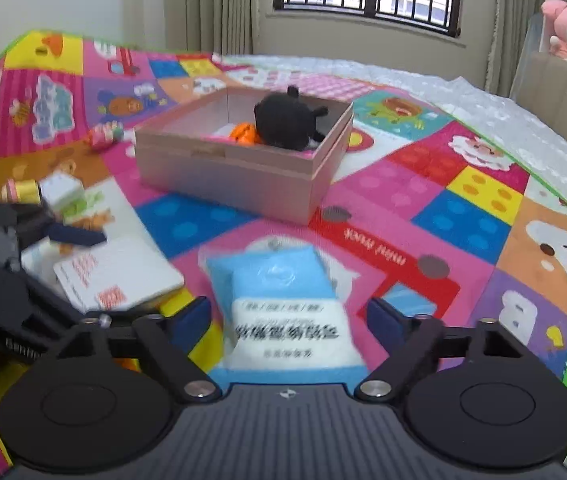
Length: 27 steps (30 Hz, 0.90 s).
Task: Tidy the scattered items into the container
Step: 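Lift the wipe pack with the right tool while the left tool lifts the white card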
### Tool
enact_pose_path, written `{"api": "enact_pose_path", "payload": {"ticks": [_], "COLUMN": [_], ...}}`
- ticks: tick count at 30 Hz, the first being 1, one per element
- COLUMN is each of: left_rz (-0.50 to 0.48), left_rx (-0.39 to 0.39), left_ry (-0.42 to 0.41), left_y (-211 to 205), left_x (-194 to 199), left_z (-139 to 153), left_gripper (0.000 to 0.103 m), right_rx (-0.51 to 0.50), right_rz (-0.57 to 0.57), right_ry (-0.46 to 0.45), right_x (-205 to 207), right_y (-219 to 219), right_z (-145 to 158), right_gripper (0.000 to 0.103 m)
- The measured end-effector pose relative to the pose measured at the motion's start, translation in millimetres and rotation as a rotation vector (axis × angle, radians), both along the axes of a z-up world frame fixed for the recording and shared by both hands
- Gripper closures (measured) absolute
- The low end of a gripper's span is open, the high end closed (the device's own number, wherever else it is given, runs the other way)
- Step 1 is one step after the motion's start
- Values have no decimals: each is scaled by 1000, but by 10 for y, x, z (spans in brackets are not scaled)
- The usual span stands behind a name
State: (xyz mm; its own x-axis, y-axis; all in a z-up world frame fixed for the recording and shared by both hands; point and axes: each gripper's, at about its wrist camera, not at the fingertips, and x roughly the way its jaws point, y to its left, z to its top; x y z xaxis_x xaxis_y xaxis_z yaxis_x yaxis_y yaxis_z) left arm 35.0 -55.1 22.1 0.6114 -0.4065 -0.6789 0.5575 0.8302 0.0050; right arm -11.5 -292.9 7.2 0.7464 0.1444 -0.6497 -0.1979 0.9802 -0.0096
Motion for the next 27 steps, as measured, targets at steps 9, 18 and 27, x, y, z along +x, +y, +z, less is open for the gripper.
{"api": "enact_pose_path", "payload": {"ticks": [9,18,27], "left_rz": [-14,10,55], "left_rx": [9,-38,-88], "left_ry": [-27,-78,-232], "left_y": [159,415,490], "left_x": [-228,-379,-171], "left_z": [36,273,740], "left_gripper": [17,18,18], "right_rx": [-21,51,154], "right_rz": [10,41,69], "right_ry": [29,92,-50], "right_x": [159,70,-69], "right_y": [136,150,139], "right_z": [-68,74,643], "right_gripper": [25,50,51]}}
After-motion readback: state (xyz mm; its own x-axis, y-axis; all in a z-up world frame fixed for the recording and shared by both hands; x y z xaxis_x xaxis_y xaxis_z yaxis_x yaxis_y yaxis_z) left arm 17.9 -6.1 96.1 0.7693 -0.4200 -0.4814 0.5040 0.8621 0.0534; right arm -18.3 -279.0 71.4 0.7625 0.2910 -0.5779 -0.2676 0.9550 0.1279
